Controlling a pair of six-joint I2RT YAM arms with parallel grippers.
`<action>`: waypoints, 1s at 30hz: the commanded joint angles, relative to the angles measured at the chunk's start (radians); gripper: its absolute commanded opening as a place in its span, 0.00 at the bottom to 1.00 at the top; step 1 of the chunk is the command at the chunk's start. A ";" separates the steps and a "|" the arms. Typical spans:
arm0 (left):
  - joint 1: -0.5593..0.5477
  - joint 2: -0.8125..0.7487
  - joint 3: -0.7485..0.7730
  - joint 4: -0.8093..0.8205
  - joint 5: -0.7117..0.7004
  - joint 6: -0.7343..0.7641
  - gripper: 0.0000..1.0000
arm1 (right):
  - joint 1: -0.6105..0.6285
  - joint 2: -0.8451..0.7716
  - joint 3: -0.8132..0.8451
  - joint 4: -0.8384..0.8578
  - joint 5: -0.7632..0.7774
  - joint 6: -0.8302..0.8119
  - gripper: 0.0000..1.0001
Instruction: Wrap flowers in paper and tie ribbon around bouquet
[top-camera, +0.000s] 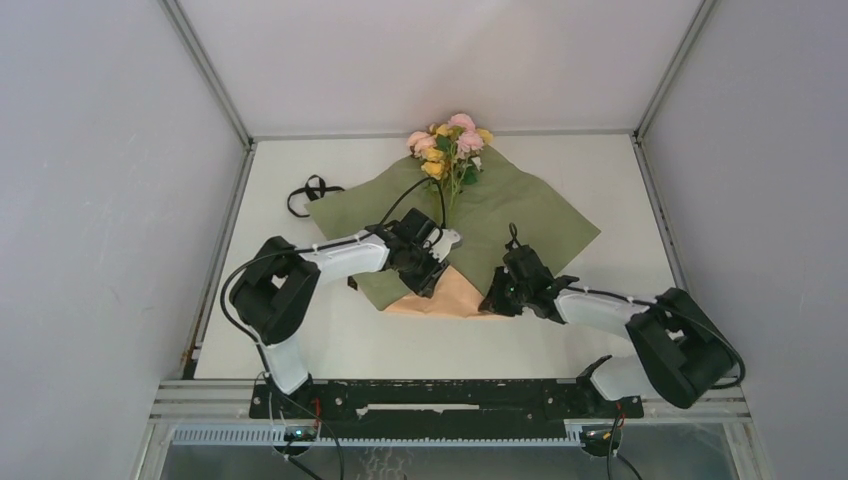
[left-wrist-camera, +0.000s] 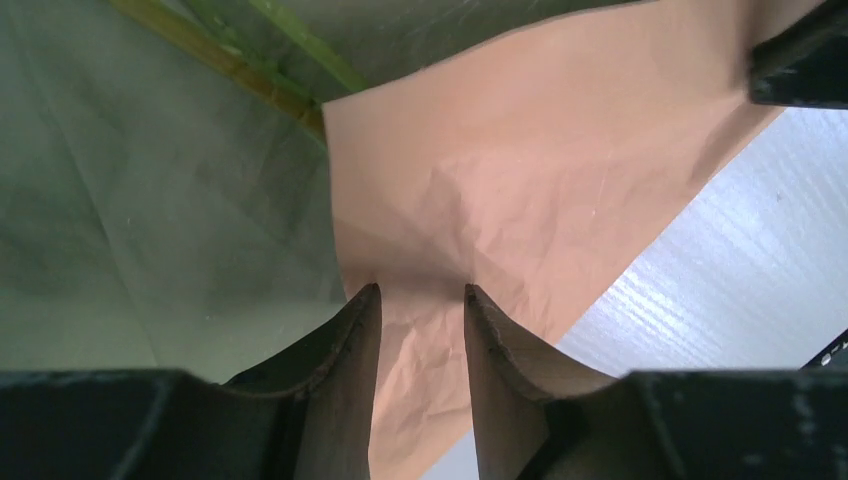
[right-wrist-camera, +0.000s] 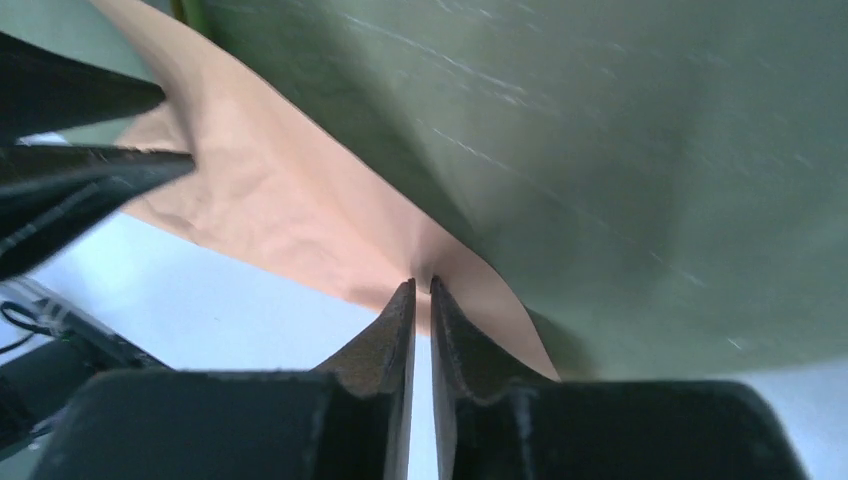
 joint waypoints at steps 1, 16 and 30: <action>-0.003 0.033 0.031 0.041 -0.001 -0.003 0.41 | 0.002 -0.145 -0.019 -0.241 0.096 -0.001 0.26; -0.005 0.025 0.012 0.045 0.042 -0.022 0.41 | -0.007 -0.475 -0.182 -0.383 0.228 0.462 0.80; -0.004 0.012 0.014 0.046 0.034 -0.015 0.42 | -0.007 -0.335 -0.193 -0.219 0.281 0.449 0.48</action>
